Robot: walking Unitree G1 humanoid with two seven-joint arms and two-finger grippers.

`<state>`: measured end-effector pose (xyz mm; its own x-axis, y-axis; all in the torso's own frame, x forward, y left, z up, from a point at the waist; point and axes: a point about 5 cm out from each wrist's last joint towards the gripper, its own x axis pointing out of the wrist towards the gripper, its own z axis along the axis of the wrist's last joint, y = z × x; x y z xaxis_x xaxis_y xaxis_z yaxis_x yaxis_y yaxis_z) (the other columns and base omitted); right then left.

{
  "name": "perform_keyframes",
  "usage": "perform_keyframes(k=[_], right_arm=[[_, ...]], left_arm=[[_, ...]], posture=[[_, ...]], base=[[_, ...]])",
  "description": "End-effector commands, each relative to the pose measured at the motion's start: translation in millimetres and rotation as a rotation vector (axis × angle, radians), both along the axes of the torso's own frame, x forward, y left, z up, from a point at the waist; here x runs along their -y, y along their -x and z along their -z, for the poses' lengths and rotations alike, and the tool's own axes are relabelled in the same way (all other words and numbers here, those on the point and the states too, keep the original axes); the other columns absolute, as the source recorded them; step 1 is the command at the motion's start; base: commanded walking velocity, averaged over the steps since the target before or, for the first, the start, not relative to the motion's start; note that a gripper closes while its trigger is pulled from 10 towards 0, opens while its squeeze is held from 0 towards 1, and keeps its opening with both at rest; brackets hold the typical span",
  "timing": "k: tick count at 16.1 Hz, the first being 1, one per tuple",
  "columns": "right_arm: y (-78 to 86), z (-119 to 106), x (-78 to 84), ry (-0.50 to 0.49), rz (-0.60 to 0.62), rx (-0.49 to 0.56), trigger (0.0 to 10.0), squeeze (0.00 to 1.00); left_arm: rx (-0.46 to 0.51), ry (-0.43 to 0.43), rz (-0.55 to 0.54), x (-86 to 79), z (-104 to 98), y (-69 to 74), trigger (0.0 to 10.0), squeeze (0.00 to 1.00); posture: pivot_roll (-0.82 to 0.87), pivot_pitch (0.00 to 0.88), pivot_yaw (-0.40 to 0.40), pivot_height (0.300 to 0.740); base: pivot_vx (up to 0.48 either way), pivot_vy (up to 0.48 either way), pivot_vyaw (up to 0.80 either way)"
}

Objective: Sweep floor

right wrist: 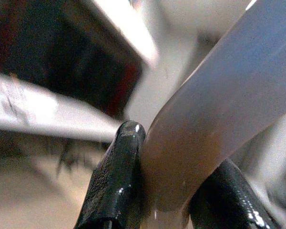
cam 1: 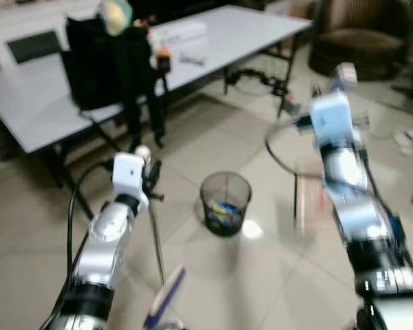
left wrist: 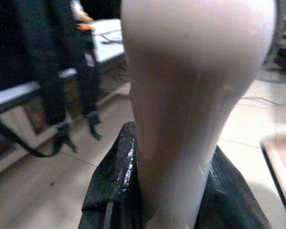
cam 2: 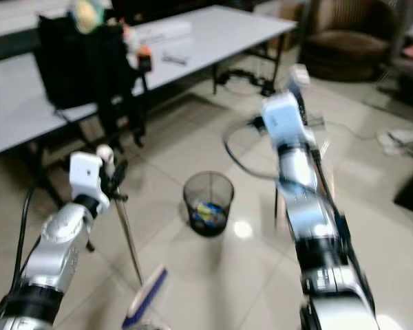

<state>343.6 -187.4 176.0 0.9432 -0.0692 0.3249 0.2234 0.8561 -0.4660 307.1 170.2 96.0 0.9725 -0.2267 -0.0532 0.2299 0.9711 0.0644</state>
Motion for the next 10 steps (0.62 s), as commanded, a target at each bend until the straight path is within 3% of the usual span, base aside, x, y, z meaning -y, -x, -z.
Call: perform_keyframes(k=[1, 6, 10], right_arm=[[1.4, -0.6, 6.9, -0.053, 0.046, -0.015, 10.0, 0.00], [20.0, 16.5, 7.8, -0.119, 0.110, -0.035, 10.0, 0.00], [26.9, 22.5, -2.4, -0.280, 0.071, -0.056, 10.0, 0.00]], left_arm=[[0.047, -0.012, 0.023, 2.0, -10.5, -2.3, 10.0, 0.00], [0.047, -0.021, 0.065, 7.8, -8.4, 5.2, 10.0, 0.00], [0.074, -0.011, 0.072, 10.4, -12.3, 6.4, 10.0, 0.00]], posture=[[-0.03, 0.000, 0.079, 0.740], [-0.03, 0.000, 0.082, 0.740], [-0.03, 0.000, 0.081, 0.740]], base=[[0.000, 0.000, 0.00], [0.000, 0.000, -0.77], [0.000, 0.000, -0.80]])
